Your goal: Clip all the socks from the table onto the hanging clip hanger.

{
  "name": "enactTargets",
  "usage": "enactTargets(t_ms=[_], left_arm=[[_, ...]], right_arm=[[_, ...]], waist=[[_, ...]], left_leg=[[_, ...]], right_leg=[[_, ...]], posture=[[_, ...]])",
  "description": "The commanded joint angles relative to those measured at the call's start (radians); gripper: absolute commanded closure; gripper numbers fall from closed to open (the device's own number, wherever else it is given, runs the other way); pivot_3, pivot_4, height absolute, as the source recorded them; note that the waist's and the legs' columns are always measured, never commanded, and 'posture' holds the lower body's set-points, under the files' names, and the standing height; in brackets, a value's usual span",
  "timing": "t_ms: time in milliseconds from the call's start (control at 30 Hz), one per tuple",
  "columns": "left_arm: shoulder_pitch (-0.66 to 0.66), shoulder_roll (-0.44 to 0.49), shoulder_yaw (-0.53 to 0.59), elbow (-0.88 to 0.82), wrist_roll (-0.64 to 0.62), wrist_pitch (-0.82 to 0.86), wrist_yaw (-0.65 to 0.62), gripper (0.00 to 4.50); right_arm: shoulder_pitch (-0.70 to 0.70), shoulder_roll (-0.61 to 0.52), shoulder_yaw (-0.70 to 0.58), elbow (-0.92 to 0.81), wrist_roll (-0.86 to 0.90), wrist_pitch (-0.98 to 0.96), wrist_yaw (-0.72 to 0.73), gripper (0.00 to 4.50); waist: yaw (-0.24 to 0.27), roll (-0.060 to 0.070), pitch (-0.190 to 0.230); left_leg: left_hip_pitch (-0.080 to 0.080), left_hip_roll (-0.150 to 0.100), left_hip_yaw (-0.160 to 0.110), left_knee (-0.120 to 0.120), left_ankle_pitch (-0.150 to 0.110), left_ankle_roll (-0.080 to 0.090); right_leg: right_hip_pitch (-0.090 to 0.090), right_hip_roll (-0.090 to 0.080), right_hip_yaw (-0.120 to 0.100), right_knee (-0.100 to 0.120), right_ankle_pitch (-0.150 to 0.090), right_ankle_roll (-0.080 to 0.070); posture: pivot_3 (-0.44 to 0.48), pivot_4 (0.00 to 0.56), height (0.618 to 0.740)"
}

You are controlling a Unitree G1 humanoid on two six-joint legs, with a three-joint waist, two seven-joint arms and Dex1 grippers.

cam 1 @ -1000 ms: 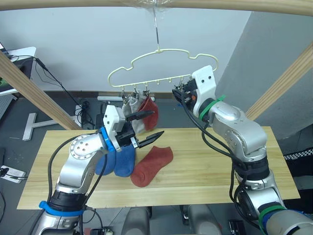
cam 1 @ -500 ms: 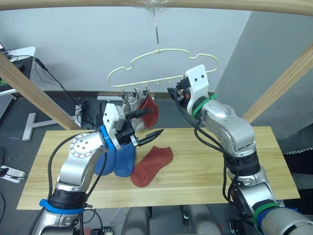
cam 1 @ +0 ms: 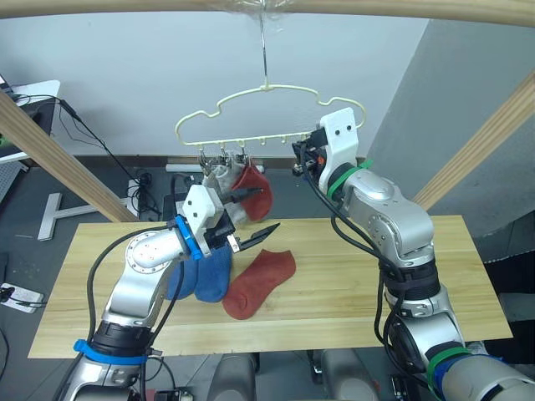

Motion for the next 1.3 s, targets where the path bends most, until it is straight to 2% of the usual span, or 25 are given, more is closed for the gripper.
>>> enactTargets(t_ms=[33, 133, 167, 333, 567, 833, 933, 1300], left_arm=[[0.037, -0.010, -0.054, 0.003, 0.077, -0.016, 0.035, 0.62], [0.075, -0.018, -0.111, 0.045, 0.156, 0.033, 0.073, 0.07], [0.083, -0.020, -0.130, 0.062, 0.184, 0.025, 0.083, 0.03], [0.104, -0.040, -0.209, 0.161, 0.299, -0.014, 0.139, 0.03], [0.051, -0.102, -0.245, 0.355, 0.392, -0.077, 0.246, 0.03], [-0.005, -0.136, -0.294, 0.503, 0.426, -0.102, 0.218, 0.03], [0.013, -0.126, -0.292, 0.504, 0.423, -0.105, 0.208, 0.55], [0.055, -0.119, -0.271, 0.542, 0.394, -0.210, 0.211, 3.65]], right_arm=[[-0.018, 0.008, -0.011, -0.033, 0.002, -0.014, 0.000, 4.48], [-0.019, 0.012, -0.009, -0.034, 0.002, -0.015, -0.002, 4.50], [-0.019, 0.014, -0.009, -0.036, 0.002, -0.015, -0.002, 4.50], [-0.015, 0.016, -0.007, -0.050, 0.003, -0.007, -0.003, 4.50], [-0.003, 0.013, -0.008, -0.070, 0.007, 0.010, -0.001, 4.50], [-0.001, 0.020, -0.004, -0.081, 0.007, 0.023, -0.005, 4.50], [-0.001, 0.023, -0.003, -0.086, 0.006, 0.026, -0.007, 4.50], [-0.003, 0.024, -0.007, -0.090, 0.003, 0.031, -0.014, 4.50]], waist=[[0.000, 0.000, 0.000], [-0.001, 0.000, 0.000], [-0.001, 0.000, 0.000], [-0.001, 0.000, 0.000], [-0.001, 0.000, 0.000], [-0.003, 0.000, 0.000], [-0.004, 0.000, 0.000], [-0.010, 0.000, 0.000]], left_leg=[[0.000, 0.000, 0.000, 0.000, 0.000, 0.000], [0.000, 0.000, 0.000, 0.000, 0.000, 0.000], [0.000, 0.000, 0.000, 0.000, 0.000, 0.000], [0.000, 0.000, 0.000, 0.000, 0.000, 0.000], [0.000, 0.000, 0.000, 0.000, 0.000, 0.000], [0.000, 0.000, 0.000, 0.000, 0.000, 0.000], [0.000, 0.000, 0.001, 0.000, 0.000, 0.000], [0.001, 0.000, 0.000, 0.000, 0.000, 0.000]], right_leg=[[0.000, 0.000, 0.000, 0.000, 0.000, 0.000], [0.000, 0.000, 0.000, 0.000, 0.000, 0.000], [0.000, 0.000, 0.000, 0.000, 0.000, 0.000], [0.000, 0.000, 0.000, 0.001, 0.000, 0.000], [0.000, 0.000, 0.000, 0.001, 0.000, 0.000], [-0.001, 0.000, 0.000, 0.001, 0.000, 0.000], [-0.001, 0.000, 0.000, 0.001, 0.000, 0.000], [0.000, 0.000, 0.000, 0.001, 0.000, 0.000]], posture=[[-0.021, 0.240, 0.720], [-0.028, 0.239, 0.720], [-0.028, 0.239, 0.720], [-0.048, 0.239, 0.720], [-0.052, 0.237, 0.720], [-0.064, 0.241, 0.720], [-0.067, 0.244, 0.720], [-0.074, 0.253, 0.720]])
